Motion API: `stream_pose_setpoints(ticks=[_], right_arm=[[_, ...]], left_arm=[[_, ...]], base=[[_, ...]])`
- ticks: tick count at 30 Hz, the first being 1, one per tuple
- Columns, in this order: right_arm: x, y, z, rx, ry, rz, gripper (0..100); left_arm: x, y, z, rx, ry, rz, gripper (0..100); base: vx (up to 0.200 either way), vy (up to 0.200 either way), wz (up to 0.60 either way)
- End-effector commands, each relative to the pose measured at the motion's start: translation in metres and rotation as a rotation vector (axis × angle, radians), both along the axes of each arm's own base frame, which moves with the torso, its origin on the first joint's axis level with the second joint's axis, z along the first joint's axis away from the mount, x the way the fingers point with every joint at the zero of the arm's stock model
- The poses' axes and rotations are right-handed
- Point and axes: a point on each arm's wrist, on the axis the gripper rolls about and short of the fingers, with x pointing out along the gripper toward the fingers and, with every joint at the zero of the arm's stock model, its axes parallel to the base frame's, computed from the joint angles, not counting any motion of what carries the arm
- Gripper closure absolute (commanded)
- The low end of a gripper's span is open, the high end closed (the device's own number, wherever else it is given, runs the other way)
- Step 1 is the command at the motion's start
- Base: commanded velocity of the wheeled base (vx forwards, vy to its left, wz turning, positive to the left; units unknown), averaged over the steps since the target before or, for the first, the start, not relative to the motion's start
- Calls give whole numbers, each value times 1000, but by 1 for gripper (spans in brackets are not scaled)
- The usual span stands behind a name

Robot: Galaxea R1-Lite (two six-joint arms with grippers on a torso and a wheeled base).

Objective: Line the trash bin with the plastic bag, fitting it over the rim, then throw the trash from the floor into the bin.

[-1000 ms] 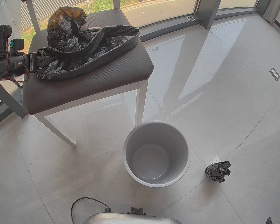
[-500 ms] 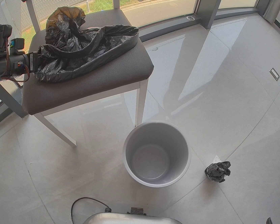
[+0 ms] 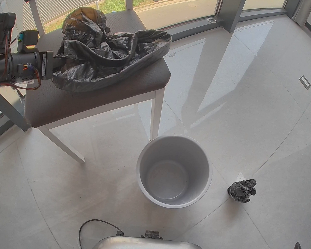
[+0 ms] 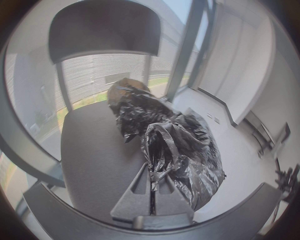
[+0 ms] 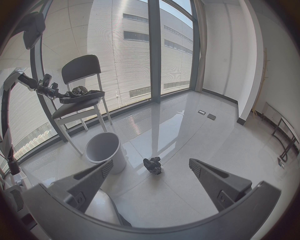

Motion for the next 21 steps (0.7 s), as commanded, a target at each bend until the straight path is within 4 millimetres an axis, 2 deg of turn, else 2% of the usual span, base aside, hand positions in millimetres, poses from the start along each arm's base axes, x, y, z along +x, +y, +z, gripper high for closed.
stream_pose_setpoints(ticks=[1, 3, 7, 21], right_arm=[[3, 0, -4, -1, 38, 18, 0], [3, 0, -4, -1, 35, 23, 0], [2, 0, -4, -1, 32, 23, 0], [3, 0, -4, -1, 38, 21, 0]], left_arm=[[-22, -16, 3, 77, -30, -104, 100], [-23, -20, 0, 125, -44, -161, 100], [-28, -21, 8, 107, -81, -295, 100], [-32, -20, 5, 68, -55, -300, 100]], base=[[0, 0, 0], [0, 0, 0], [0, 0, 0], [0, 0, 0]])
